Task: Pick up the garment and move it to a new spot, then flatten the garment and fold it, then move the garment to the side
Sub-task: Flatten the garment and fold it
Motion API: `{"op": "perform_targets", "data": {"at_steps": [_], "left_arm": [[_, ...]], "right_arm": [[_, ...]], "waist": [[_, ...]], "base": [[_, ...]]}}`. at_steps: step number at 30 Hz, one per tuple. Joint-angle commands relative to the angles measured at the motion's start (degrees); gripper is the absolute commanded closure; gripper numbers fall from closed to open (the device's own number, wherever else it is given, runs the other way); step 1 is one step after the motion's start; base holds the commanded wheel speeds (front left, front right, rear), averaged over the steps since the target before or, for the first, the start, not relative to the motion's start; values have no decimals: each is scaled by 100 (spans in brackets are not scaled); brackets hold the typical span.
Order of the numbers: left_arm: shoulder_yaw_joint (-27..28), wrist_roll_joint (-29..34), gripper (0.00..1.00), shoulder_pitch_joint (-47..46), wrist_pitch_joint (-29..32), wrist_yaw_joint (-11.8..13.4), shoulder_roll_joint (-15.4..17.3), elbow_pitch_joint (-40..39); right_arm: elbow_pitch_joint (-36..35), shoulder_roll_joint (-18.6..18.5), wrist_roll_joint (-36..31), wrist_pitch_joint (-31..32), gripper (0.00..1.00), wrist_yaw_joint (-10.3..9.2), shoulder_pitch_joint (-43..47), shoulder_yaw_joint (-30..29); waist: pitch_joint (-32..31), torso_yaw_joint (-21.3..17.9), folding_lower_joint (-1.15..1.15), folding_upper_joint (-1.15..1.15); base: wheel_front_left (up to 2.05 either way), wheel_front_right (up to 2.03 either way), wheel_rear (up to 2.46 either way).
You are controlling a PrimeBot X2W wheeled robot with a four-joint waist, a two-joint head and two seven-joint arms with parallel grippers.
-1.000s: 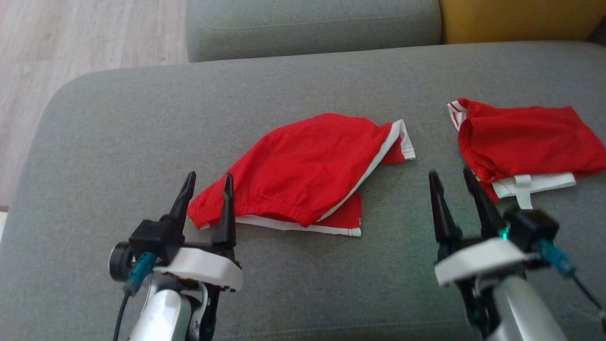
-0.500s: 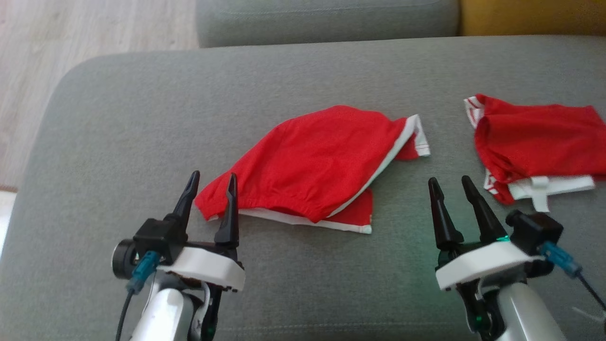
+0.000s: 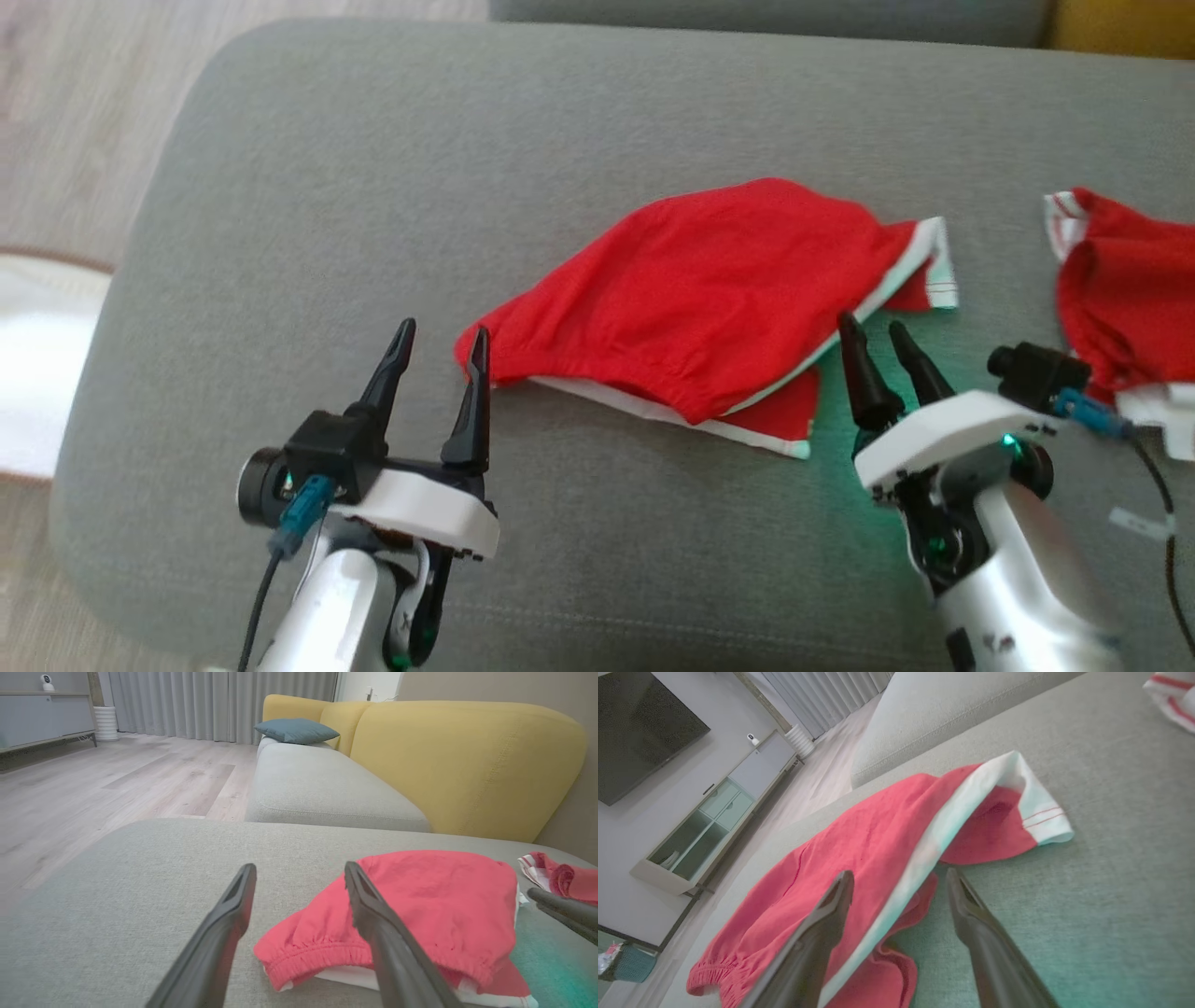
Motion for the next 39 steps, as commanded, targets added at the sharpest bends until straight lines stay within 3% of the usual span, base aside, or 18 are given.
{"op": "perform_targets", "data": {"at_steps": [1, 6, 7, 8, 9, 14, 20, 31, 39], "left_arm": [[156, 2, 0, -281, -70, -17, 21, -164], [117, 9, 0, -334, -70, -10, 21, -148], [111, 6, 0, -339, -70, -8, 21, -147], [105, 3, 0, -344, -70, -5, 21, -146], [97, 1, 0, -343, -70, 0, 21, -145], [93, -4, 0, -270, -70, 13, 21, -92], [-68, -90, 0, -277, -70, 8, 21, -64], [-395, -301, 0, -262, -70, 87, 21, -45], [-749, -536, 0, -325, -70, 175, 21, -113]], "right_arm": [[9, 20, 83, -51, 0, 37, -358, 89], [630, 20, 244, -245, 0, 37, -803, 43], [708, 20, 237, -297, 26, 37, -880, 75], [755, 20, 218, -361, 93, 37, -953, 119], [776, 20, 205, -442, 100, 37, -1018, 156], [694, 20, 81, -646, 100, 37, -1244, 416], [614, 20, -19, -365, 100, 37, -1702, 463], [2213, 20, -500, 368, 100, 37, -3431, -170], [3721, -55, -1716, 254, 100, 37, -4722, -918]], "waist": [[134, 166, 0, 0], [226, 314, 0, 0], [238, 332, 0, 0], [245, 347, 0, 0], [243, 357, 0, 0], [126, 350, 0, 0], [2, 479, 0, 0], [-9, 1277, 0, 0], [179, 1919, 0, 0]], "base": [[0, 0, 0], [0, 0, 0], [0, 0, 0], [0, 0, 0], [0, 0, 0], [0, 0, 0], [0, 0, 0], [0, 0, 0], [0, 0, 0]]}}
